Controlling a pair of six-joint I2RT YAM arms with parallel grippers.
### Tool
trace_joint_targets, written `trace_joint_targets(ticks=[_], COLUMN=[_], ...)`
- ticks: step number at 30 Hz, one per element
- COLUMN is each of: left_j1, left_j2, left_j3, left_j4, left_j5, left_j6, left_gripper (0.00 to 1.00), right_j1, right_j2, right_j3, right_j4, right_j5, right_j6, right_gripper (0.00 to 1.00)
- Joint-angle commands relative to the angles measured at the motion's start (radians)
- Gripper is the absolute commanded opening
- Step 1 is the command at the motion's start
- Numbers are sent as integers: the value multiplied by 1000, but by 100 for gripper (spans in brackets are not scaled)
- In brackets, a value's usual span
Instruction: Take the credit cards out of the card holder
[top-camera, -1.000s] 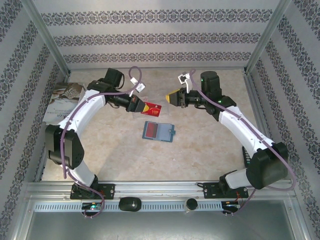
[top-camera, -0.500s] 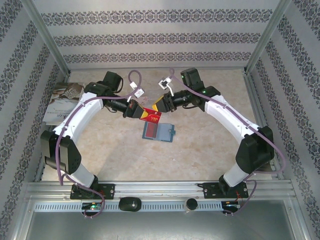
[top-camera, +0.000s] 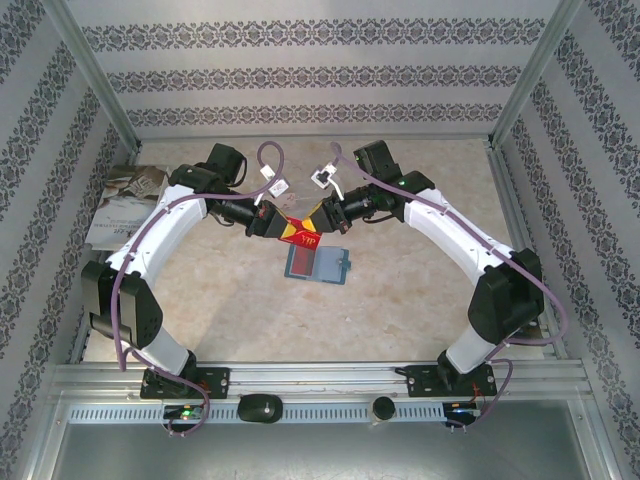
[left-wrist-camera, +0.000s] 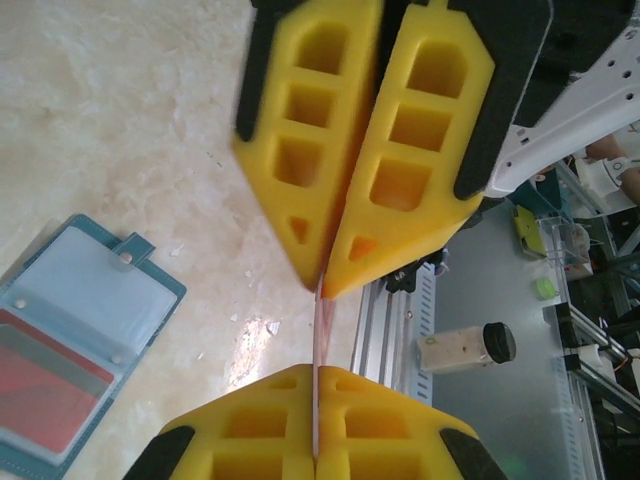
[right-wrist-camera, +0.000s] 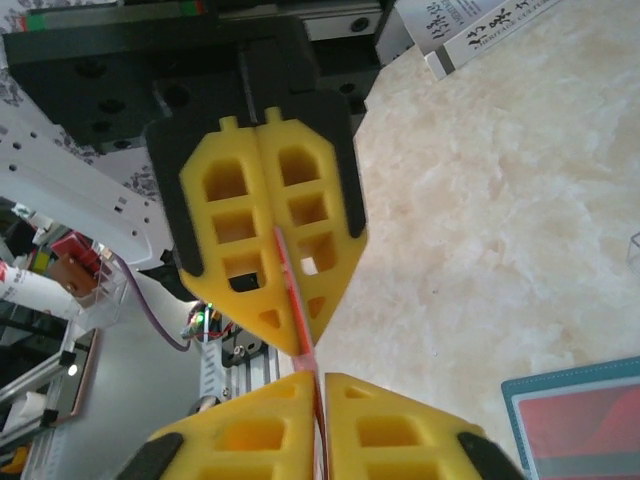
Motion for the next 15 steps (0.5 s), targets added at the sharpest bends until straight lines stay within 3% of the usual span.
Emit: trace_joint_targets(ticks=[1,5,7,9,12,15], left_j1=[-8,-3,28,64,103,112], left_j2=[-24,-69,-132,-228,-396,-490], left_j3=[15,5,-46,-147,-358,-493], left_j4=[8,113,261,519,976,1199], left_j5=[8,-62,-70,-88,-230,-281], left_j6=[-15,-131,-254,-442,-795,-979], left_gripper=[11,51,99,100,100,100], right_j1=[4,-10,-34,-51,-53,-53], right_j2=[20,20,12,0,5,66], right_j3=[26,13,-3,-3,27,114], right_j4=[-21,12,60,79,70,9], right_j5=[-33,-8,7,57,127,187], right_j6=[-28,-15,15,15,-32,-104], right_gripper=[0,0,0,0,0,0])
